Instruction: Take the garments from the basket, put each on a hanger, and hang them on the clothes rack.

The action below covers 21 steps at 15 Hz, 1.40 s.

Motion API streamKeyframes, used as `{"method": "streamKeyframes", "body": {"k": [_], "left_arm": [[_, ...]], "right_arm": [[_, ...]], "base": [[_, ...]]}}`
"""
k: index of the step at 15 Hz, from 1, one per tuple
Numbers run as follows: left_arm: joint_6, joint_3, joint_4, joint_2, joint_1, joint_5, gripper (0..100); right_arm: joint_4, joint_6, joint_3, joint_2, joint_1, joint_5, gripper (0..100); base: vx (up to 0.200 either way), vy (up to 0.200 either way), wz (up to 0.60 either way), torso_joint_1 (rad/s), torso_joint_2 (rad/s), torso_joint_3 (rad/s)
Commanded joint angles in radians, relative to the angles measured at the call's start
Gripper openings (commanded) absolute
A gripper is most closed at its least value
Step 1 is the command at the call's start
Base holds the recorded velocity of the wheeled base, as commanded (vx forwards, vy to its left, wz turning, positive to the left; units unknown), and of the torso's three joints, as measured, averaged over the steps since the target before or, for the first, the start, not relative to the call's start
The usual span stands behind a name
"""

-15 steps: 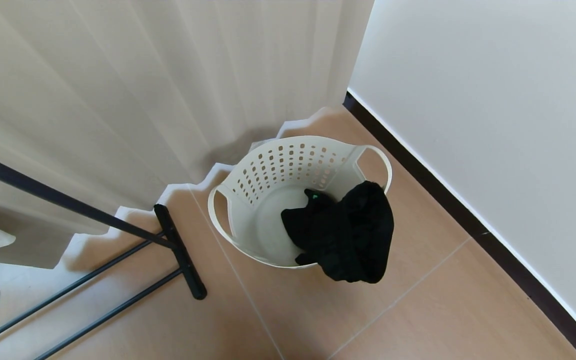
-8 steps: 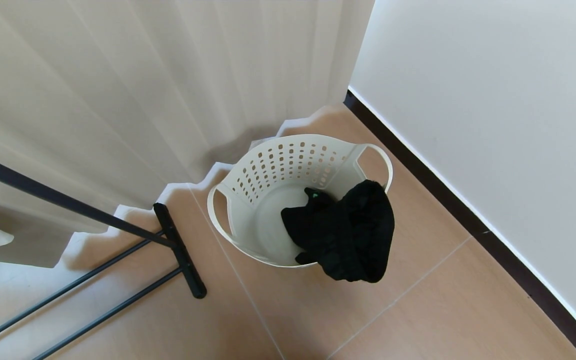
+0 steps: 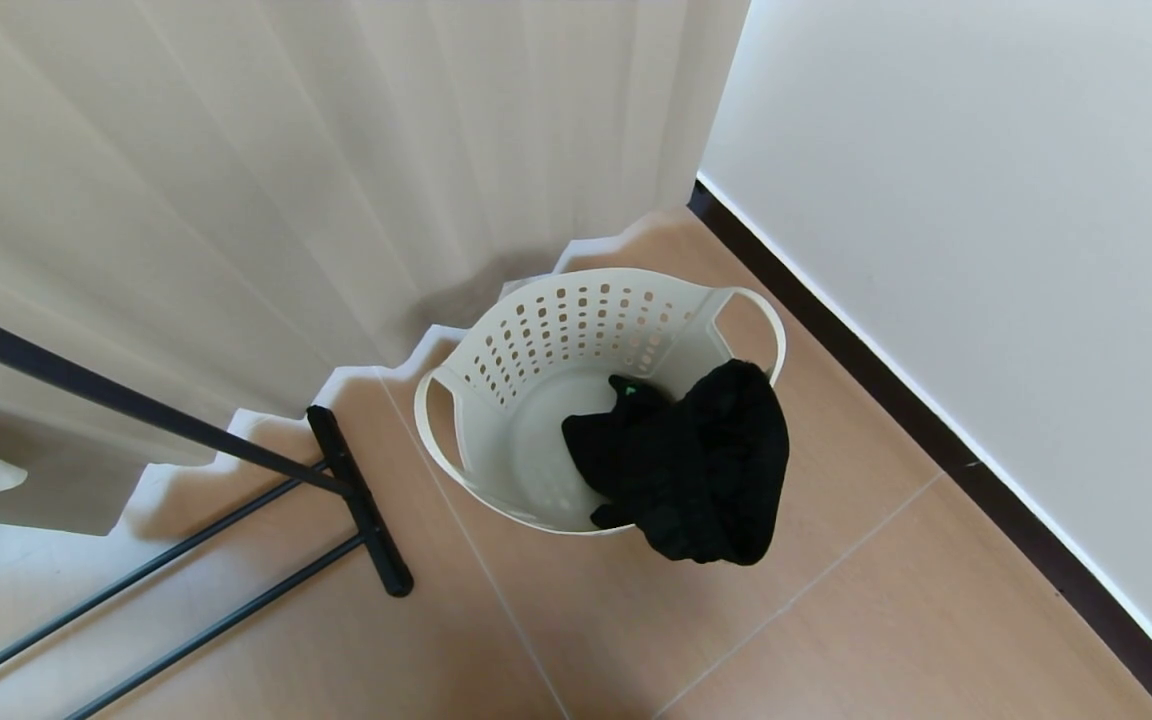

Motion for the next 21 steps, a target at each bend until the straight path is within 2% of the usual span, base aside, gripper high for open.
{"method": "streamKeyframes", "body": {"k": [1,2,3,5,6,7,8,9,11,13,15,18,21], "left_arm": [[0.000,0.000,0.000,0.001,0.000,0.000,100],[0.000,0.000,0.000,0.001,0.000,0.000,100],[0.000,0.000,0.000,0.001,0.000,0.000,100],[0.000,0.000,0.000,0.001,0.000,0.000,100],[0.000,0.000,0.000,0.001,0.000,0.000,100],[0.000,0.000,0.000,0.001,0.000,0.000,100],[0.000,0.000,0.000,0.001,0.000,0.000,100],[0.000,0.000,0.000,0.001,0.000,0.000,100],[0.000,0.000,0.000,0.001,0.000,-0.001,100],[0.000,0.000,0.000,0.001,0.000,0.000,100],[0.000,0.000,0.000,0.001,0.000,0.000,100],[0.000,0.000,0.000,0.001,0.000,0.000,100],[0.000,0.000,0.000,0.001,0.000,0.000,100]], "right_arm": [[-0.161,-0.081,-0.102,0.432,0.035,0.003,100],[-0.158,-0.192,-0.196,0.565,0.035,0.003,100],[-0.158,-0.239,-0.237,0.619,0.037,0.003,100],[-0.158,-0.403,-0.375,0.786,0.037,0.003,100],[-0.158,-0.549,-0.487,0.927,0.037,0.000,100],[-0.158,-0.647,-0.558,1.015,0.043,-0.016,100],[-0.158,-0.696,-0.595,1.056,0.055,-0.033,100],[-0.157,-0.805,-0.710,1.157,0.107,-0.109,100],[-0.155,-0.861,-0.843,1.266,0.189,-0.197,100],[-0.120,-0.888,-0.980,1.377,0.244,-0.229,100],[0.007,-0.939,-1.145,1.464,0.259,-0.243,100],[0.248,-0.973,-1.409,1.567,0.261,-0.246,100],[0.363,-0.986,-1.581,1.655,0.270,-0.246,100]], "base": [[0.000,0.000,0.00,0.000,0.00,0.000],[0.000,0.000,0.00,0.000,0.00,0.000],[0.000,0.000,0.00,0.000,0.00,0.000],[0.000,0.000,0.00,0.000,0.00,0.000],[0.000,0.000,0.00,0.000,0.00,0.000],[0.000,0.000,0.00,0.000,0.00,0.000],[0.000,0.000,0.00,0.000,0.00,0.000],[0.000,0.000,0.00,0.000,0.00,0.000],[0.000,0.000,0.00,0.000,0.00,0.000],[0.000,0.000,0.00,0.000,0.00,0.000],[0.000,0.000,0.00,0.000,0.00,0.000],[0.000,0.000,0.00,0.000,0.00,0.000],[0.000,0.000,0.00,0.000,0.00,0.000]]}}
